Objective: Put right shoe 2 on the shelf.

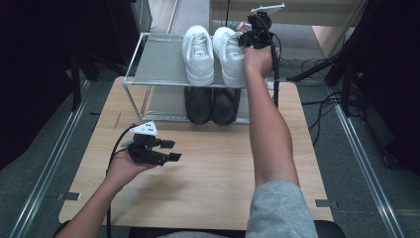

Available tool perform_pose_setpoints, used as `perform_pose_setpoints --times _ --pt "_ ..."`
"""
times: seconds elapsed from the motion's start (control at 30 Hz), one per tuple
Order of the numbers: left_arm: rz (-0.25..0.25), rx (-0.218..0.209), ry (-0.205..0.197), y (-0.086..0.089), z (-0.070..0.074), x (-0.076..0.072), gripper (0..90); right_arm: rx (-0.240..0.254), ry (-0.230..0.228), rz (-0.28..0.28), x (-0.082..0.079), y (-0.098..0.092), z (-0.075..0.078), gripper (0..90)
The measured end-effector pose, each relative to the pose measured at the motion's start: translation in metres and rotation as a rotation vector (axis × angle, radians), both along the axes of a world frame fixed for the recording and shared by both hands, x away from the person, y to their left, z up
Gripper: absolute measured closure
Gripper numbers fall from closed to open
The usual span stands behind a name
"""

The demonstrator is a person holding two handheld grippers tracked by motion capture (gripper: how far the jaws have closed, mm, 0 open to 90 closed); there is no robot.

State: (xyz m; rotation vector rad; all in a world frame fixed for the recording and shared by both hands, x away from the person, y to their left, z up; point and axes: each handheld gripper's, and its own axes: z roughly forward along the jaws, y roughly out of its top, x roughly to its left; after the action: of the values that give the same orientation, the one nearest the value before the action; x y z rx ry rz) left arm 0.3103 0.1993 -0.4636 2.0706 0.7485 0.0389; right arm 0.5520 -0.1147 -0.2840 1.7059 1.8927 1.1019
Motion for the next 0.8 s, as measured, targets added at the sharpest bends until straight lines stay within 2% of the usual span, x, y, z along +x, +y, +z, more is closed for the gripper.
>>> perform_pose_setpoints --times 0.17,0.23,0.33,0.47,0.67,0.8 --pt "-0.011 0.013 -0.004 -0.002 0.000 0.001 40.0 -0.018 0.007 -0.011 0.002 0.010 -0.003 80.4" --pt "-0.015 0.011 0.001 -0.002 0.000 0.002 40.0 -0.010 0.007 -0.015 0.002 0.010 -0.003 79.5" --pt "-0.013 0.011 0.000 -0.004 0.000 0.002 40.1 0.029 0.018 -0.015 0.000 0.010 -0.003 77.7" --pt "-0.020 0.020 0.000 -0.004 0.000 0.001 40.0 0.006 0.017 -0.002 -0.002 0.013 -0.002 77.5" --pt "-0.015 0.019 -0.002 -0.003 -0.001 0.001 40.0 0.037 0.015 0.006 -0.006 0.011 -0.006 75.9" --pt "-0.016 0.027 -0.002 -0.004 -0.001 0.002 39.9 -0.015 -0.011 0.044 -0.008 0.012 -0.007 72.6"
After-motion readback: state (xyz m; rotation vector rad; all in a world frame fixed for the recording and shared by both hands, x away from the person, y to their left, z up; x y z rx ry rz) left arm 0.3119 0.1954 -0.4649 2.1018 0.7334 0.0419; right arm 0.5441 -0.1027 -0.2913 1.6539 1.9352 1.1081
